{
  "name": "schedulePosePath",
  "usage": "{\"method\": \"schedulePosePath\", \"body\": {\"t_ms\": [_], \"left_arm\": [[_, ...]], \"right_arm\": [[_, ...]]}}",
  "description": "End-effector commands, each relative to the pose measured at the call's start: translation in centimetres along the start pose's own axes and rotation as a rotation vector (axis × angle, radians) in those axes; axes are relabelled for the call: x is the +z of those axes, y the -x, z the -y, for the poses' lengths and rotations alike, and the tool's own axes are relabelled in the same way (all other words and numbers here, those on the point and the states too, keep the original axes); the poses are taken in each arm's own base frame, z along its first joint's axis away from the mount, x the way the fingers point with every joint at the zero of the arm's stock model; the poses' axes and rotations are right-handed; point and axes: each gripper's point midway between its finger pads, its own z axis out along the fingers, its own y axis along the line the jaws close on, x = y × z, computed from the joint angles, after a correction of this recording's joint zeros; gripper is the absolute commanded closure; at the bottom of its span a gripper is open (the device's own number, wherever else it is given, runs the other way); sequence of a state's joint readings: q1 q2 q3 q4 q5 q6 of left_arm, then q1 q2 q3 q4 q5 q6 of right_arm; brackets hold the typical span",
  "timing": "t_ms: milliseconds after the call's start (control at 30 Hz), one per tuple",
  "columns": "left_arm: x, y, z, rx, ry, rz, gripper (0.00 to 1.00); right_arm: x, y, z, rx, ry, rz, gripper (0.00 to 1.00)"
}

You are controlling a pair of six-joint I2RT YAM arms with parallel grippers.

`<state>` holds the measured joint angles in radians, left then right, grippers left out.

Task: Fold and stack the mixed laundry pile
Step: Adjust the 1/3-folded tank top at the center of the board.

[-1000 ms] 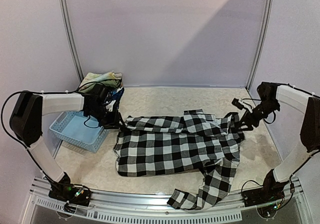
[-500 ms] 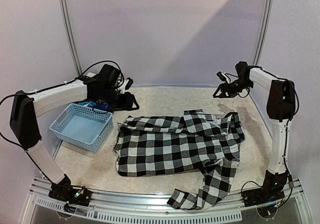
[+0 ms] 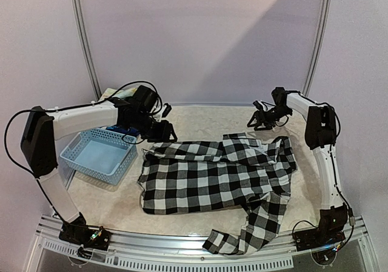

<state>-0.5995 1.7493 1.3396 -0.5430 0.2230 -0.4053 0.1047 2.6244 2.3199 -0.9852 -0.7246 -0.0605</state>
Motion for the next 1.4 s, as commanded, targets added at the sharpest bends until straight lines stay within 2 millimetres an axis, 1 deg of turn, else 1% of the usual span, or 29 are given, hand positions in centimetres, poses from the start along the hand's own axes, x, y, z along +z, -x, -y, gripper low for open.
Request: {"method": "schedulePosePath", "body": {"t_ms": [0,133,200,300,400,467,600,800,833,933,967,1033,1100,1167,1267,1300,1367], "left_arm": [[0.7,-0.4,0.2,0.003,0.002,-0.012,0.51],[0.6,-0.3,0.3,0.005,0.002,-0.011,0.51],[0.7,-0.3,0.2,0.005,0.002,-0.011,0.51],[0.9,-0.4,0.2,0.002,0.003,-0.015,0.51],[0.9,-0.5,0.1,0.001,0.007,-0.02,0.51],[0.9,-0.6,0.0,0.002,0.01,-0.021,0.51],[0.7,-0.7,0.0,0.005,0.012,-0.021,0.51],[0.8,-0.8,-0.2,0.01,0.015,-0.025,0.51],[0.8,-0.9,-0.2,0.012,0.015,-0.027,0.51],[0.8,-0.8,-0.2,0.018,0.015,-0.026,0.51],[0.8,-0.8,-0.2,0.018,0.016,-0.026,0.51],[0.8,-0.8,-0.2,0.019,0.02,-0.027,0.51],[0.6,-0.9,-0.3,0.021,0.025,-0.029,0.51],[0.5,-1.1,-0.5,0.024,0.033,-0.03,0.51],[0.5,-1.4,-0.7,0.024,0.038,-0.034,0.51],[0.5,-1.5,-0.8,0.023,0.039,-0.035,0.51],[0.2,-1.5,-0.7,0.023,0.038,-0.028,0.51]], "right_arm": [[3.7,-2.0,-0.3,0.056,0.032,-0.077,0.38],[4.6,-3.2,-0.6,0.067,0.038,-0.119,0.41],[4.7,-3.4,-0.7,0.062,0.038,-0.128,0.42],[5.0,-3.7,-1.3,0.051,0.05,-0.141,0.46],[5.5,-4.1,-2.0,0.041,0.064,-0.155,0.5],[5.8,-4.2,-2.3,0.033,0.064,-0.159,0.55],[5.8,-4.2,-2.4,0.033,0.061,-0.16,0.61],[5.5,-5.0,-3.2,0.009,0.058,-0.184,0.64],[5.4,-5.0,-3.4,0.001,0.055,-0.186,0.66],[5.5,-4.9,-3.4,-0.017,0.04,-0.184,0.77],[5.5,-4.8,-3.3,-0.021,0.037,-0.179,0.82],[5.4,-4.5,-3.4,-0.024,0.035,-0.17,0.98],[5.0,-3.9,-3.8,-0.036,0.036,-0.154,1.0],[3.8,-2.6,-4.7,-0.084,0.033,-0.116,1.0],[0.9,0.7,-6.8,-0.199,0.017,-0.008,1.0],[-0.7,2.1,-7.8,-0.245,0.005,0.045,1.0],[-3.1,4.5,-9.4,-0.326,-0.021,0.139,1.0]]}}
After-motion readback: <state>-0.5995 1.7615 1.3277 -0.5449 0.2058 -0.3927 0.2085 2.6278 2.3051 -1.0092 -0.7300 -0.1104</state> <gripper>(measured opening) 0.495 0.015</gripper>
